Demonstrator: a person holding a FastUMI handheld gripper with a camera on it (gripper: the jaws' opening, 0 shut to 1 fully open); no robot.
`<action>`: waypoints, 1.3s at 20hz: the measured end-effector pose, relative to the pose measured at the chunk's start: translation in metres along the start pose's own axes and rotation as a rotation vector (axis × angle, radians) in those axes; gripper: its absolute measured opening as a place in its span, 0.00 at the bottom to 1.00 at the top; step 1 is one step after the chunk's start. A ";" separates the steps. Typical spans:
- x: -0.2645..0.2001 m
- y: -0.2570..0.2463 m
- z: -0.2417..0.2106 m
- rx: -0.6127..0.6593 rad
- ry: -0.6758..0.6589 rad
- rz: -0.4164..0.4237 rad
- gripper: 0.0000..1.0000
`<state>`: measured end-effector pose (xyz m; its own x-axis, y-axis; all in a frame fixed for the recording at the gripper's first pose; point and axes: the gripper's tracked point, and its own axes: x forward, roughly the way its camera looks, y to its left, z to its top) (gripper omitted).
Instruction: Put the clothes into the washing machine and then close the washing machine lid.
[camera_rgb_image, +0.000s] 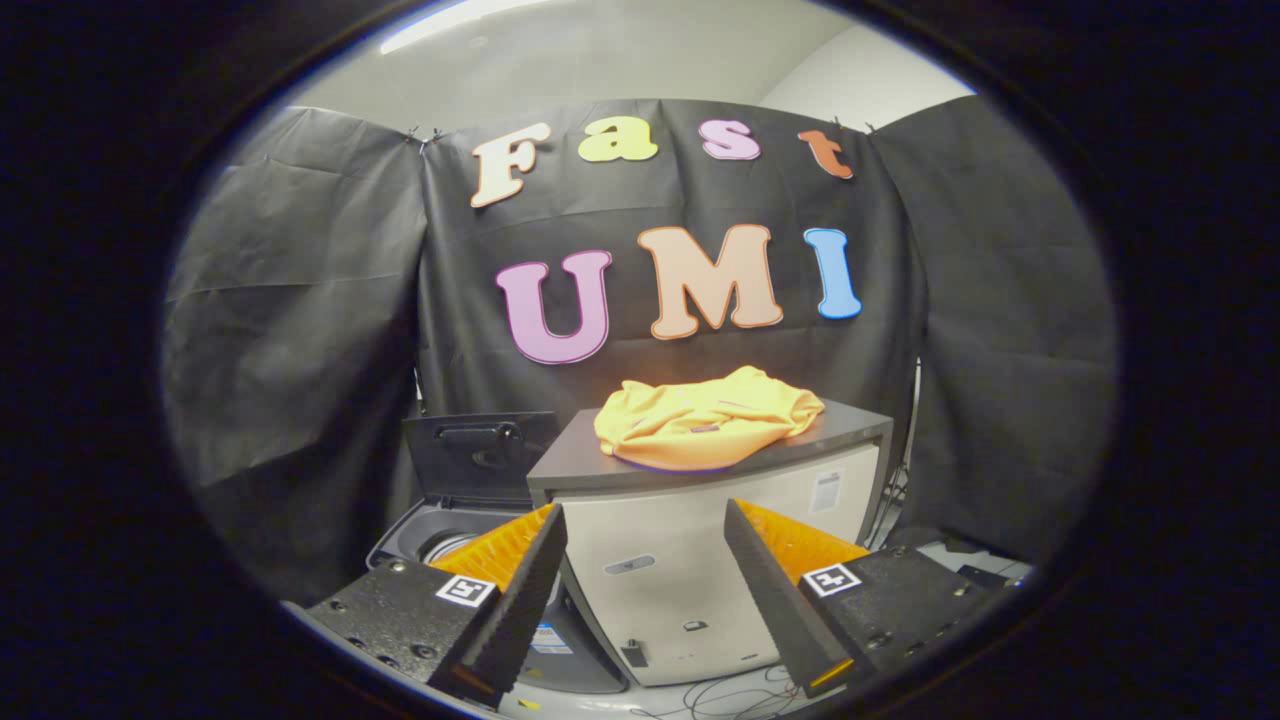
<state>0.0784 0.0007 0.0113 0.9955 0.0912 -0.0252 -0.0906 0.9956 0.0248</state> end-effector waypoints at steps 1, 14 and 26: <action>0.006 -0.002 0.004 -0.010 0.002 -0.002 0.96; 0.130 -0.038 0.083 -0.074 0.110 -0.051 0.97; 0.262 -0.054 0.024 0.091 0.330 -0.115 0.97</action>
<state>0.3453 -0.0301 0.0272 0.9351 -0.0043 -0.3543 0.0392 0.9950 0.0915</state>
